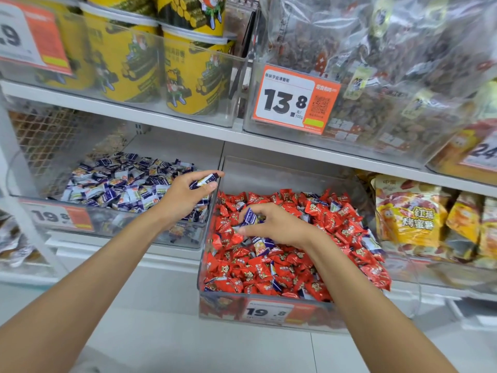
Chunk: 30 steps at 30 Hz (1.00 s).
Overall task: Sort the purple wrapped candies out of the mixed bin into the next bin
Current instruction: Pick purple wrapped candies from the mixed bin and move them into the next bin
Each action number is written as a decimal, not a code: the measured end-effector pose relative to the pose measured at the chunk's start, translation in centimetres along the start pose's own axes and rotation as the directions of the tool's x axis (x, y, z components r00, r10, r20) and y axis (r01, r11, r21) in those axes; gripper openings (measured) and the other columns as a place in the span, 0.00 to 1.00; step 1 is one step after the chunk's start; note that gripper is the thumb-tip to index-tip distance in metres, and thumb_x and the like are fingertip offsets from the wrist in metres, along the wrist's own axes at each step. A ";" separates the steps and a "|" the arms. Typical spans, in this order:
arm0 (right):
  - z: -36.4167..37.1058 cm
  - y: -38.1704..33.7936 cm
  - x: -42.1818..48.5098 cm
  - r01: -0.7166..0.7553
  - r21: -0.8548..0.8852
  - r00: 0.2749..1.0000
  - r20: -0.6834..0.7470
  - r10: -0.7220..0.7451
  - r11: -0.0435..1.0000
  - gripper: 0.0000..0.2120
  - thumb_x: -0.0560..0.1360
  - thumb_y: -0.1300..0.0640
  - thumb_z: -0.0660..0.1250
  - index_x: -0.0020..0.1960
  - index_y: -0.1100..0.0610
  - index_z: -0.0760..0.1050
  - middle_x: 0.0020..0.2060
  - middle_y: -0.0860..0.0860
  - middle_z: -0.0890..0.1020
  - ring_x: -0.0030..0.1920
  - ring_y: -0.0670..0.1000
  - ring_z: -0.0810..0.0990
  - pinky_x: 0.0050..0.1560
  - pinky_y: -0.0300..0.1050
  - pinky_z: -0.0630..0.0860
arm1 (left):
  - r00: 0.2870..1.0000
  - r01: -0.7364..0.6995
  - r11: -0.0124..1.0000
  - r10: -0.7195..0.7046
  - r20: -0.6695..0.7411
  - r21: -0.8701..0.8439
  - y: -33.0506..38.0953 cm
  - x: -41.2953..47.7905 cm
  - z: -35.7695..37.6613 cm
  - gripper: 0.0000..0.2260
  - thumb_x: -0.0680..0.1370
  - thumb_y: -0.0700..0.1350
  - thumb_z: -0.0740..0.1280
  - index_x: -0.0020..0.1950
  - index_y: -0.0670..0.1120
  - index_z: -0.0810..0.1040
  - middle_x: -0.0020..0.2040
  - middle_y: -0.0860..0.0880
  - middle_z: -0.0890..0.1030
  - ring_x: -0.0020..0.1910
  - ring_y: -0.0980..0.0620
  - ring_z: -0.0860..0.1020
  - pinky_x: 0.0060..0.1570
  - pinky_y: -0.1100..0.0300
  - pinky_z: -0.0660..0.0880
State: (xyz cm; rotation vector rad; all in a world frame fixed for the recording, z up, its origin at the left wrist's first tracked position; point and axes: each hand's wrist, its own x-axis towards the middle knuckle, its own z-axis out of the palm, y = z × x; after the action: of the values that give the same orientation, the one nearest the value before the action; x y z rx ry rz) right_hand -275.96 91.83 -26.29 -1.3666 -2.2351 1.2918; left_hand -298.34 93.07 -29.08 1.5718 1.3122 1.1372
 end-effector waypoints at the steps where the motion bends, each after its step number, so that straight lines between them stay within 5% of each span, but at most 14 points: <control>1: -0.2 -0.3 -0.7 0.001 0.039 0.999 -0.040 0.001 0.999 0.15 0.77 0.57 0.70 0.52 0.70 0.74 0.36 0.54 0.74 0.29 0.36 0.74 0.40 0.29 0.67 | 1.000 -0.006 1.000 0.006 -0.005 0.007 0.1 -0.1 -0.1 0.12 0.80 0.44 0.65 0.62 0.55 0.79 0.62 0.58 0.76 0.58 0.69 0.72 0.53 0.75 0.65; 4: -0.9 -1.3 -2.7 0.002 0.120 0.994 -0.111 0.011 0.993 0.08 0.77 0.62 0.69 0.52 0.65 0.74 0.35 0.52 0.79 0.20 0.38 0.70 0.24 0.28 0.64 | 1.000 -0.009 1.000 0.010 -0.015 0.017 0.6 -1.0 -0.4 0.11 0.80 0.42 0.65 0.60 0.54 0.79 0.59 0.58 0.77 0.49 0.76 0.74 0.44 0.82 0.67; 8: -0.6 -2.6 -3.5 0.050 0.120 0.963 -0.269 -0.016 0.991 0.08 0.76 0.58 0.71 0.53 0.58 0.77 0.43 0.50 0.84 0.32 0.47 0.82 0.35 0.42 0.76 | 0.999 0.002 0.999 0.000 -0.037 0.033 1.2 -2.7 -1.5 0.10 0.80 0.41 0.65 0.55 0.57 0.77 0.55 0.65 0.74 0.51 0.70 0.72 0.45 0.82 0.66; 9: -0.3 -3.5 -3.4 0.065 0.089 0.953 -0.300 -0.035 0.994 0.08 0.76 0.56 0.71 0.54 0.55 0.78 0.42 0.47 0.84 0.36 0.50 0.83 0.39 0.46 0.78 | 0.999 0.013 0.999 -0.010 -0.052 0.050 1.4 -3.2 -2.1 0.10 0.80 0.42 0.65 0.59 0.55 0.77 0.57 0.64 0.74 0.53 0.69 0.71 0.50 0.79 0.65; 11: 0.5 -5.5 -2.7 0.145 0.070 0.942 -0.314 -0.116 0.987 0.08 0.76 0.56 0.71 0.53 0.56 0.78 0.37 0.46 0.82 0.32 0.46 0.79 0.36 0.36 0.74 | 0.993 0.060 0.992 -0.048 -0.104 0.114 1.1 -3.7 -3.9 0.15 0.80 0.46 0.66 0.66 0.48 0.76 0.61 0.57 0.73 0.59 0.60 0.71 0.59 0.66 0.65; 15: 2.7 -10.2 2.2 0.242 -0.086 0.925 -0.281 -0.256 0.966 0.07 0.76 0.59 0.71 0.51 0.61 0.76 0.34 0.46 0.76 0.28 0.41 0.68 0.32 0.33 0.66 | 0.976 0.164 0.952 -0.118 -0.185 0.259 -0.3 -3.6 -10.0 0.15 0.80 0.46 0.65 0.65 0.42 0.77 0.60 0.49 0.78 0.53 0.50 0.75 0.51 0.55 0.70; 18: 4.2 -11.6 8.6 0.193 -0.322 0.934 -0.228 -0.274 0.927 0.08 0.77 0.56 0.70 0.52 0.57 0.74 0.39 0.50 0.76 0.36 0.46 0.73 0.40 0.43 0.68 | 0.959 0.191 0.885 -0.076 -0.272 0.424 -1.6 -2.1 -15.0 0.11 0.80 0.43 0.65 0.60 0.41 0.79 0.49 0.43 0.82 0.37 0.49 0.75 0.37 0.55 0.70; 20: 5.2 -11.9 12.1 0.115 -0.404 0.964 -0.174 -0.200 0.908 0.20 0.76 0.51 0.70 0.64 0.58 0.72 0.54 0.54 0.78 0.51 0.53 0.76 0.50 0.46 0.71 | 0.944 0.242 0.833 -0.083 -0.321 0.498 -2.6 -1.0 -17.5 0.13 0.79 0.43 0.67 0.62 0.42 0.78 0.57 0.41 0.81 0.47 0.45 0.79 0.43 0.56 0.72; 23: 6.3 -11.4 14.7 0.048 -0.430 0.999 0.015 -0.046 0.902 0.40 0.73 0.45 0.72 0.78 0.53 0.57 0.75 0.53 0.63 0.73 0.55 0.65 0.70 0.49 0.64 | 0.959 0.284 0.798 -0.235 -0.160 0.532 -4.2 -0.3 -18.9 0.25 0.75 0.48 0.73 0.70 0.45 0.72 0.70 0.45 0.73 0.66 0.45 0.73 0.62 0.54 0.69; 26: 5.8 -10.5 14.6 0.069 -0.486 0.998 0.021 -0.067 0.871 0.39 0.74 0.46 0.72 0.78 0.50 0.58 0.76 0.51 0.62 0.74 0.54 0.63 0.72 0.49 0.63 | 0.965 0.263 0.799 -0.223 -0.140 0.541 -5.3 -0.6 -18.8 0.24 0.74 0.48 0.74 0.68 0.48 0.75 0.68 0.47 0.75 0.64 0.46 0.75 0.60 0.55 0.71; 30: 2.8 -9.3 9.3 0.118 -0.445 0.954 -0.197 -0.226 0.888 0.25 0.77 0.53 0.69 0.72 0.53 0.69 0.71 0.50 0.72 0.70 0.50 0.69 0.70 0.46 0.65 | 0.989 0.142 0.866 -0.099 -0.114 0.479 -3.5 -1.7 -17.0 0.12 0.77 0.42 0.70 0.60 0.47 0.80 0.61 0.47 0.80 0.59 0.49 0.77 0.58 0.58 0.72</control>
State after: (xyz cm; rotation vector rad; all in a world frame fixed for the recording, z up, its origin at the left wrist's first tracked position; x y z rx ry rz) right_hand -288.29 96.07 -23.05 -1.3269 -2.4828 0.5494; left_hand -315.65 92.31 -27.58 1.7725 1.8346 0.8382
